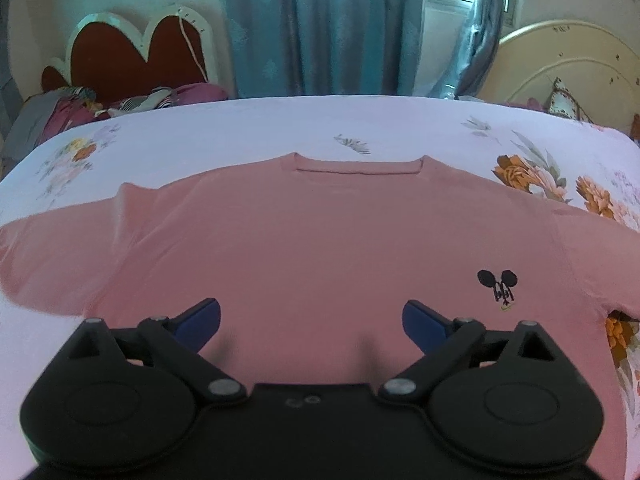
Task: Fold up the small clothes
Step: 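Move the right tool to the sweatshirt sleeve cuff and grasp it, then carry the gripped sleeve across the sweatshirt body with the right tool and release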
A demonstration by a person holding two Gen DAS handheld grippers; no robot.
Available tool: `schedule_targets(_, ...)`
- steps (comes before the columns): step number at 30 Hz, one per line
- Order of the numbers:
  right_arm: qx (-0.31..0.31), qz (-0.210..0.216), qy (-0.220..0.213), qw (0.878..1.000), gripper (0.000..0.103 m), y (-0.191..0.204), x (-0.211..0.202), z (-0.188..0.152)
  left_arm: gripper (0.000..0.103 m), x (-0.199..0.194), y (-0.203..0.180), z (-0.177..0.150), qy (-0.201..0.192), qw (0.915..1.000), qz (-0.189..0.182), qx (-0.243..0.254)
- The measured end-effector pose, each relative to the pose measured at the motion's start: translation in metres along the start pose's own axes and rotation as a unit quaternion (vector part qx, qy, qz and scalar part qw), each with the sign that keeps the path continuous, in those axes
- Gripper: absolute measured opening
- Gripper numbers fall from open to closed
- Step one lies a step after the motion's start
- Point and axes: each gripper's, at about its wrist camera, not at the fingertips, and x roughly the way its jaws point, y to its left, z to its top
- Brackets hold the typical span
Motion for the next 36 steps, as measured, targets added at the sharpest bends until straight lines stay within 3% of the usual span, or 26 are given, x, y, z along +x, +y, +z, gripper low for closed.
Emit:
schedule_targets(8,0.052,-0.030,-0.004,0.998,0.069,-0.035,0.038,0.026,0.087,0.010,0.001,0.005,0.011,0.9998,0.008,0.011)
schedule_targets(10,0.053,-0.042,-0.010,0.998,0.049,-0.038,0.044,0.031,0.084,0.014,0.003,0.005,0.019,0.9997,0.009,0.011)
schedule_targets(14,0.050,-0.041,-0.023,0.998,0.025,-0.040,0.051,0.038,0.079,0.020,0.005,0.004,0.026,0.9996,0.008,0.008)
schedule_targets(15,0.047,-0.038,-0.024,0.998,0.008,-0.039,0.052,0.039,0.078,0.021,0.006,0.004,0.027,0.9996,0.008,0.009)
schedule_targets(21,0.029,-0.005,-0.057,0.998,0.008,-0.017,0.031,0.044,0.074,0.022,0.011,0.007,0.025,0.9997,0.000,0.006)
schedule_targets(25,-0.013,0.043,-0.086,0.995,0.008,0.028,0.003,0.048,0.074,0.016,0.018,0.007,0.012,0.9999,0.000,0.008)
schedule_targets(29,-0.067,0.113,-0.106,0.986,0.008,0.100,-0.030,0.040,0.074,0.010,0.035,0.007,0.004,1.0000,0.002,0.000)
schedule_targets(33,-0.120,0.201,-0.106,0.966,0.008,0.188,-0.061,0.014,0.074,0.009,0.056,0.007,-0.004,1.0000,0.006,-0.003)
schedule_targets(36,-0.152,0.261,-0.081,0.950,0.008,0.251,-0.074,-0.019,0.074,0.011,0.075,0.007,-0.003,0.9999,0.009,-0.012)
